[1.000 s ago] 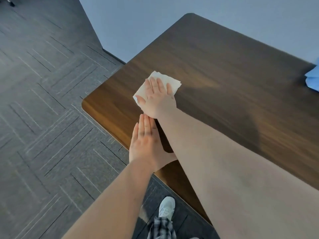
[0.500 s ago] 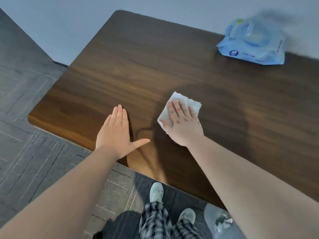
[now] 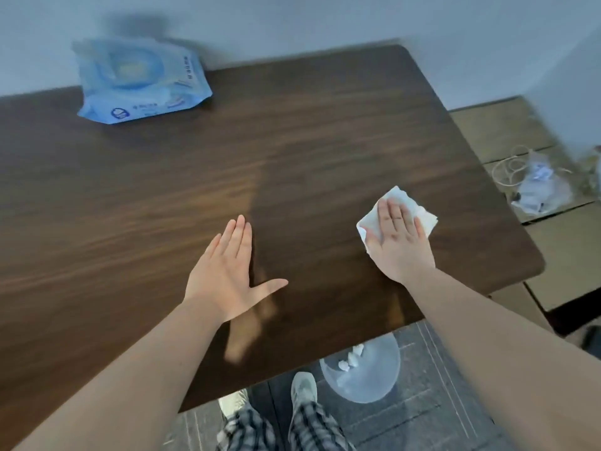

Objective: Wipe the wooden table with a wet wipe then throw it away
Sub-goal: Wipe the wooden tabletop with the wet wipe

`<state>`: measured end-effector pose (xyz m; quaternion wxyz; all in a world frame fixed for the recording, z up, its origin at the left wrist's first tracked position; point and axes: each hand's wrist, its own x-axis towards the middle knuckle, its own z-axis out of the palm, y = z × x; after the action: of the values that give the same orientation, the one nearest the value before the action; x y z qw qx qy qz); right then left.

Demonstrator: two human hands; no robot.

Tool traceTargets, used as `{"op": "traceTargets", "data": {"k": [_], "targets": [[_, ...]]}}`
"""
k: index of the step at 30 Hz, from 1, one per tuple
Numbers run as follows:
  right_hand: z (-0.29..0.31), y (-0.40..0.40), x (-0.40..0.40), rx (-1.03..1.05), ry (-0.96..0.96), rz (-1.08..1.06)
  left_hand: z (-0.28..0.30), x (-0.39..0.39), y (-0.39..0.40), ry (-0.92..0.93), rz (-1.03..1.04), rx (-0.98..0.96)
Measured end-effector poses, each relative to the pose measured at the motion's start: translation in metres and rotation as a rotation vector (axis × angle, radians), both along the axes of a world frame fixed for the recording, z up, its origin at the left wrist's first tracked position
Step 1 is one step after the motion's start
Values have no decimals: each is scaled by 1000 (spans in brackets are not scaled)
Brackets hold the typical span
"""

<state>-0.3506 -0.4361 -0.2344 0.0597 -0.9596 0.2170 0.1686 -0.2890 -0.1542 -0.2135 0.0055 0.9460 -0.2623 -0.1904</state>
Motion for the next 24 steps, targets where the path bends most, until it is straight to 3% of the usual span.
{"op": "traceTargets", "data": {"k": [6, 14, 19, 24], "targets": [[-6, -87, -11, -2, -33, -185, -12, 2, -91, 2, -154, 0], [-7, -114, -16, -26, -3, -193, -20, 3, -102, -16, -151, 24], [-4, -92, -26, -43, 28, -24, -16, 6, -102, 35, -150, 28], [1, -18, -41, -8, 61, 205, -5, 10, -64, 34, -82, -34]]}}
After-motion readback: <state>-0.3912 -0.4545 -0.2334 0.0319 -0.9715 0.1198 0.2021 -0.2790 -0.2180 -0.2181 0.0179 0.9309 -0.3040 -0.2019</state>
